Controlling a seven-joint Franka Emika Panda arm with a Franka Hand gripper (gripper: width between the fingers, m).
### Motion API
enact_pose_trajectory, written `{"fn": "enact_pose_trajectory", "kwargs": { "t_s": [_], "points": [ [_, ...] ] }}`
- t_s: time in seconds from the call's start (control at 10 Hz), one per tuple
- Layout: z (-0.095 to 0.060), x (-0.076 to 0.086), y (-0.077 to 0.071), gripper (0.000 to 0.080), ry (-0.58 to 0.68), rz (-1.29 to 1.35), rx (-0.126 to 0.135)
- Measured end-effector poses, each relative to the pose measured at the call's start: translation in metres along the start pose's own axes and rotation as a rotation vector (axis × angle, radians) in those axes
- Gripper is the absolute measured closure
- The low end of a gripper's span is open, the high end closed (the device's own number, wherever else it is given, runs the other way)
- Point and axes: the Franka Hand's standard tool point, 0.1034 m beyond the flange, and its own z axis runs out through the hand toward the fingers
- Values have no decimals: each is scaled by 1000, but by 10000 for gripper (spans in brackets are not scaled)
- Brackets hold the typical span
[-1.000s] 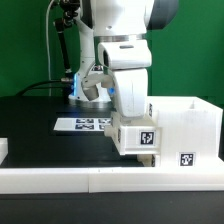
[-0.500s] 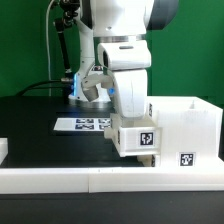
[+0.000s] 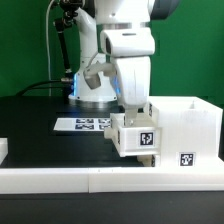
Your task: Assemble drawer
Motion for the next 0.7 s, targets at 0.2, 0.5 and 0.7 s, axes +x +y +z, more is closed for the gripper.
{"fn": "enact_pose_trajectory", "kwargs": {
  "t_s": [0.2, 0.5, 0.7],
  "points": [
    [-18, -3, 7, 150, -11, -2, -8],
    [-24, -33, 21, 150, -17, -49, -15],
    [-8, -43, 35, 150, -2, -64, 1]
  ]
}}
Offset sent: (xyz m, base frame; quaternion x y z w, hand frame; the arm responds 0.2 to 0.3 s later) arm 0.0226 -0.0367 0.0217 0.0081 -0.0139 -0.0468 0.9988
